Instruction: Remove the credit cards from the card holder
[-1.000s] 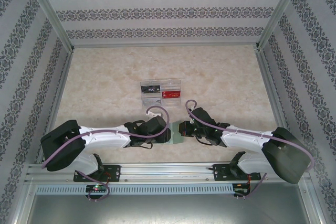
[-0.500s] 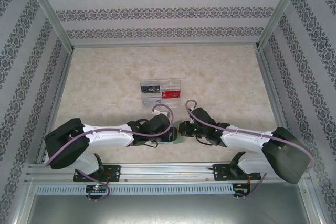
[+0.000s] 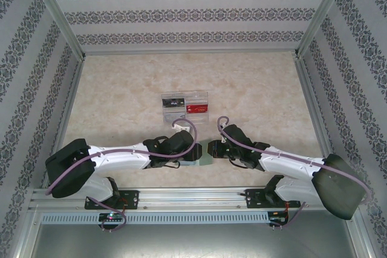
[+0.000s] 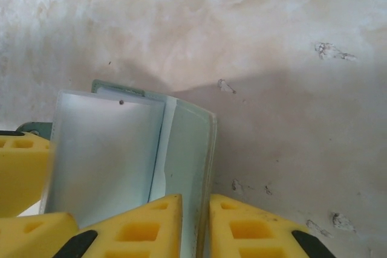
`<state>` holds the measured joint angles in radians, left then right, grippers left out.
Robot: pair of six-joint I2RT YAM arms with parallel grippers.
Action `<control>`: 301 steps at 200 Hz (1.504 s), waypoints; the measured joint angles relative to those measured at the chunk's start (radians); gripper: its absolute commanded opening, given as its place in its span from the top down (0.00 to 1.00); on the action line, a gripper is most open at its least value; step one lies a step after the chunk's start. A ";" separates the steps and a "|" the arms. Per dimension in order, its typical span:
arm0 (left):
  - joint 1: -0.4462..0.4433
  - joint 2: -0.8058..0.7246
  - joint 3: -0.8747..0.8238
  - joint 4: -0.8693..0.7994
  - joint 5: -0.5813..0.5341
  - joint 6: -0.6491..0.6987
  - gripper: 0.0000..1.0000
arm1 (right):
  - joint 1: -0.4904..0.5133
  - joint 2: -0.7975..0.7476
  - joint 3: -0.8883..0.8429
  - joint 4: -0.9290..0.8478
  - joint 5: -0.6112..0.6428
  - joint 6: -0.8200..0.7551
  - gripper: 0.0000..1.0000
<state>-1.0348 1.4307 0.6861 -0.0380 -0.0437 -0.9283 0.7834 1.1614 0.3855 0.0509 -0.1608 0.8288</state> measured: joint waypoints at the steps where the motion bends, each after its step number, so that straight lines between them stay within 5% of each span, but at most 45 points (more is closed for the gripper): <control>1: 0.000 0.000 -0.001 0.000 0.000 0.000 0.45 | 0.000 0.000 0.000 -0.001 0.000 0.000 0.89; 29: 0.000 -0.002 -0.008 -0.033 -0.025 -0.001 0.44 | 0.000 0.031 -0.002 -0.003 0.000 -0.011 1.00; 205: 0.000 0.045 -0.013 -0.089 -0.068 -0.035 0.44 | 0.000 0.081 -0.003 0.005 0.007 -0.011 1.00; 301: -0.006 0.051 -0.013 0.032 0.061 -0.006 0.43 | 0.000 0.106 -0.003 0.021 0.007 -0.015 1.00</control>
<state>-1.0409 1.4822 0.6727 -0.0063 0.0177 -0.9344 0.7834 1.2671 0.3828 0.0715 -0.1539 0.8139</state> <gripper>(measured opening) 0.562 0.061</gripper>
